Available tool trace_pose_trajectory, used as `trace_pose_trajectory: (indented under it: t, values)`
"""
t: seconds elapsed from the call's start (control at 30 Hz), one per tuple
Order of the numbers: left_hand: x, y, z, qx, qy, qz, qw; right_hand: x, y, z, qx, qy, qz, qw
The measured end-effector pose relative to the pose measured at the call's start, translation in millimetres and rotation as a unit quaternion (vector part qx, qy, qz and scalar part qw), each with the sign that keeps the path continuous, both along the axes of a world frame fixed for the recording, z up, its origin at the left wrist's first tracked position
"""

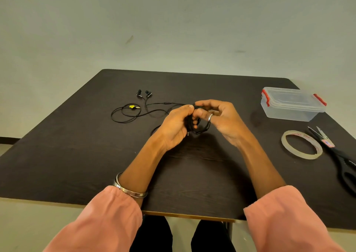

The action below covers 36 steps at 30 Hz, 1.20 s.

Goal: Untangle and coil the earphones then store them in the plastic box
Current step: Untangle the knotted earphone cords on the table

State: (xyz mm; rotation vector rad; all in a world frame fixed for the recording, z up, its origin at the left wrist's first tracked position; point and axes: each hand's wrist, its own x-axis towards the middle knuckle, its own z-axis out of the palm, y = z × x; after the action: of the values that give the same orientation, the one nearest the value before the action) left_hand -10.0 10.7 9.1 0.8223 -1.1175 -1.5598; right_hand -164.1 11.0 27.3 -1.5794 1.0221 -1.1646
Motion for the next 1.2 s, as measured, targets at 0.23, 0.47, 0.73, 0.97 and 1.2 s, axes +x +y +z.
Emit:
trace_pose_trajectory:
  t: [0.23, 0.47, 0.73, 0.97, 1.2]
  values:
    - [1, -1, -4, -0.067, -0.121, 0.038, 0.990, -2, -1, 1, -0.022, 0.040, 0.011, 0.999]
    - [0, -2, -10, -0.220, -0.364, 0.115, 0.898, -6, -1, 0, -0.081, 0.183, -0.011, 0.980]
    - [2, -2, -12, -0.323, -0.457, 0.143, 0.816, -2, -4, -7, -0.149, 0.286, -0.079, 0.943]
    - [1, 0, -7, -0.286, -0.455, 0.145, 0.831, -3, -7, -9, -0.069, 0.131, -0.063, 0.987]
    - [0, -1, -7, -0.297, -0.412, 0.174, 0.843, 10, 4, -4, -0.056, -0.015, -0.040, 0.997]
